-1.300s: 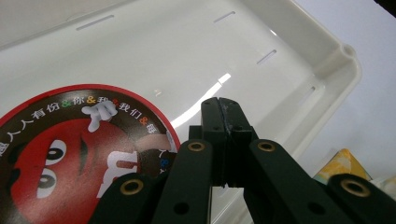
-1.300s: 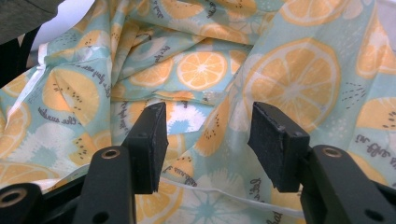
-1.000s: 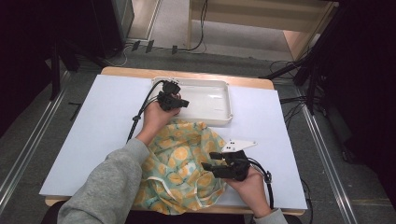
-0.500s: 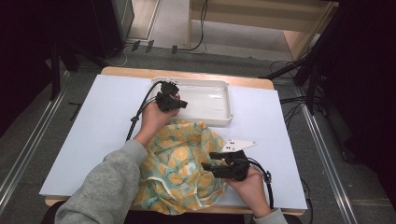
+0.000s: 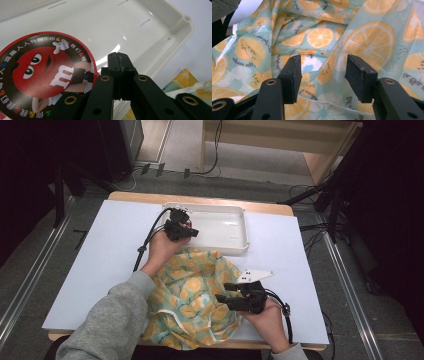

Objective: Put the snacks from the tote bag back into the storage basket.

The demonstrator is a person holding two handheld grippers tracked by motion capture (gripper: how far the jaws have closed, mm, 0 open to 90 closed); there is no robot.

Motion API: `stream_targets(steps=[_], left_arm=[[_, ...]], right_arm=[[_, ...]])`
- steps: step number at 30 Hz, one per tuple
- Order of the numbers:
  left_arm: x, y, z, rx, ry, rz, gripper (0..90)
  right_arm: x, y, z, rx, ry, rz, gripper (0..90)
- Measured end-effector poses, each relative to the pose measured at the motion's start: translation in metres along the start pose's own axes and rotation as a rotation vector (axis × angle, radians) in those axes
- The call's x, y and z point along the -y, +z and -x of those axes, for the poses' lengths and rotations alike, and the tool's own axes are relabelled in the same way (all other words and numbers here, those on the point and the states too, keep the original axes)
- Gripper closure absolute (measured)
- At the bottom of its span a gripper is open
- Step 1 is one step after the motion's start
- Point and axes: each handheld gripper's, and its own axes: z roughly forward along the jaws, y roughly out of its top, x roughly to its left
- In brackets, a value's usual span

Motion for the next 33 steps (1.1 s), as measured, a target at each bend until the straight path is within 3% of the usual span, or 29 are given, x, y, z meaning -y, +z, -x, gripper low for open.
stream_targets(steps=[33], left_arm=[[0.013, -0.014, -0.013, -0.024, -0.023, 0.020, 89.9]], right_arm=[[0.000, 0.001, 0.000, -0.002, -0.004, -0.001, 48.4]])
